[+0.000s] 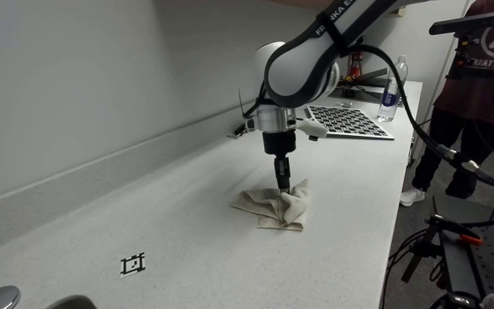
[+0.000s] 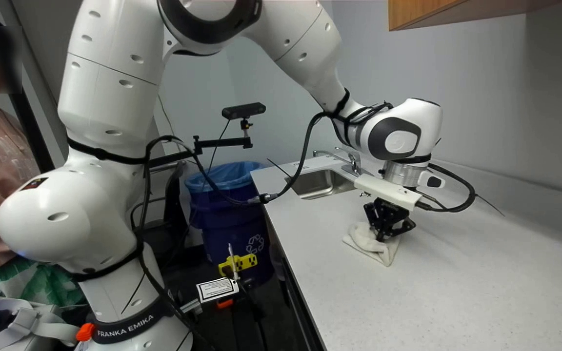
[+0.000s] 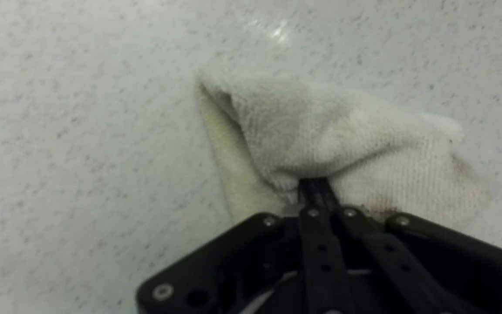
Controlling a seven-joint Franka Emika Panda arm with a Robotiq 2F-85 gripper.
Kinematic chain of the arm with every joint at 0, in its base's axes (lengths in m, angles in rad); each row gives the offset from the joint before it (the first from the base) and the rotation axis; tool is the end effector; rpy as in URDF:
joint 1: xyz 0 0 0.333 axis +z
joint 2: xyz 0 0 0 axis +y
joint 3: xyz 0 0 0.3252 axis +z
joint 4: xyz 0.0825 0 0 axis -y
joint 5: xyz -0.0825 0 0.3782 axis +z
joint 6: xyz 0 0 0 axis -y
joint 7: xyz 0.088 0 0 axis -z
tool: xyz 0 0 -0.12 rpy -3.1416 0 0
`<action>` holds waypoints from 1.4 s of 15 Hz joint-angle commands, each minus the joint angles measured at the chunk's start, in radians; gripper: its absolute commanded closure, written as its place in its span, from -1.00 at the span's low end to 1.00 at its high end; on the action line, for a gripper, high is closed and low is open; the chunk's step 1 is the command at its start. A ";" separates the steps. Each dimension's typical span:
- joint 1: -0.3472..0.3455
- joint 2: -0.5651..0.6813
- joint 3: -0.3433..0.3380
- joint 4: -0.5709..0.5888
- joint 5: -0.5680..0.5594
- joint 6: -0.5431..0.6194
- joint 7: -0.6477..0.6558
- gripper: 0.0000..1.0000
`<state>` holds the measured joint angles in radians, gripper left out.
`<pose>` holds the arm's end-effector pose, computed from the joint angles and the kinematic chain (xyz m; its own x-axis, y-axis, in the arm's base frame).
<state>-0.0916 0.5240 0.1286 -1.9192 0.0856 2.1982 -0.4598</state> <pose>0.5970 0.0242 0.2017 0.8893 0.4264 -0.1651 0.3896 -0.8957 -0.2146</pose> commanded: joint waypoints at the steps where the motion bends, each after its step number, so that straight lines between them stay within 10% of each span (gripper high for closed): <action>1: 0.009 0.160 -0.025 0.226 -0.055 -0.028 -0.033 1.00; 12: 0.024 0.400 -0.027 0.624 -0.110 -0.016 -0.015 1.00; 21: -0.023 0.258 -0.003 0.368 -0.059 -0.025 -0.027 1.00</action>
<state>-0.0927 0.8321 0.1168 -1.3922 0.0098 2.1624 -0.4769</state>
